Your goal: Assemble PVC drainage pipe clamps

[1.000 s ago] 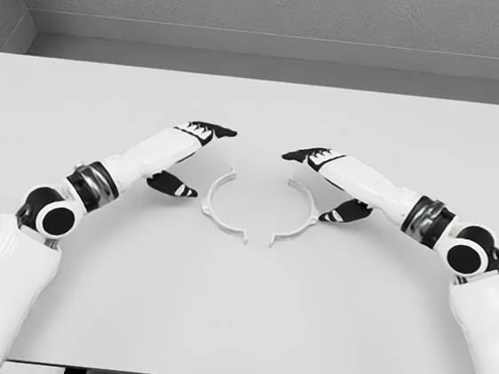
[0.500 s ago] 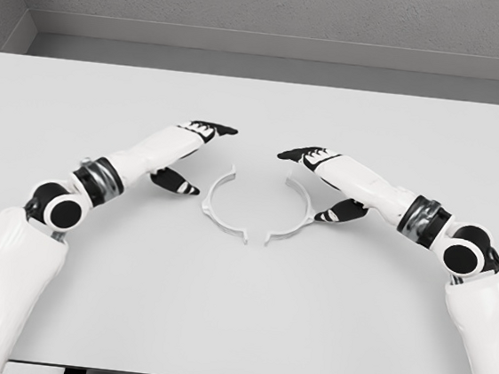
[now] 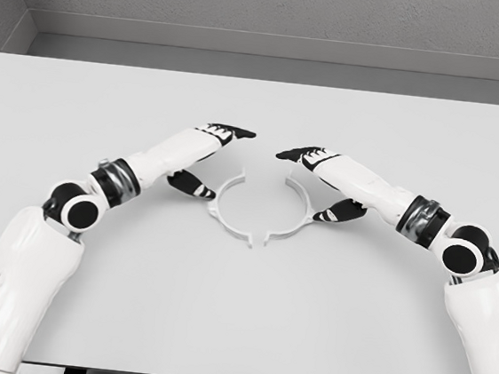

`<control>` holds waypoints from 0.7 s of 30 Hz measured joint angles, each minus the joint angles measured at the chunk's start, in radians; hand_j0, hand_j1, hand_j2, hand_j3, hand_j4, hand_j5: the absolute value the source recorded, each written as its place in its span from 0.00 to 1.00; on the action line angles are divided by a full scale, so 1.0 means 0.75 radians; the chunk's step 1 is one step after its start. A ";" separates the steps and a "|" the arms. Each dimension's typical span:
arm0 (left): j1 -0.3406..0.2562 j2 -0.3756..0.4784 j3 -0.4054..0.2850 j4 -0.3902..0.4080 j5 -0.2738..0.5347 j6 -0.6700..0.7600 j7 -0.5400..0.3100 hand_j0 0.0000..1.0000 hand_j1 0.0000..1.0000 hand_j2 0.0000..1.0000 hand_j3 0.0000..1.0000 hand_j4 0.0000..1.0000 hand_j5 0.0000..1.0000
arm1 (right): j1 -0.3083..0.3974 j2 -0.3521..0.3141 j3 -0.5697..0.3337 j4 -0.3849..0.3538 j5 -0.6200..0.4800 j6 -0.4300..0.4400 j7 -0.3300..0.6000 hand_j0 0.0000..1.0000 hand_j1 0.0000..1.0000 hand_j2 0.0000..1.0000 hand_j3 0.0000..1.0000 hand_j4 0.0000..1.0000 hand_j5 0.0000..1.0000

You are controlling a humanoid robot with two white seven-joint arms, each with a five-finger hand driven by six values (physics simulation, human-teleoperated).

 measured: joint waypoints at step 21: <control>0.117 0.069 0.067 -0.141 0.019 0.001 0.000 1.00 1.00 1.00 1.00 1.00 1.00 | -0.041 -0.102 -0.114 0.014 0.003 -0.008 0.000 1.00 1.00 1.00 1.00 1.00 1.00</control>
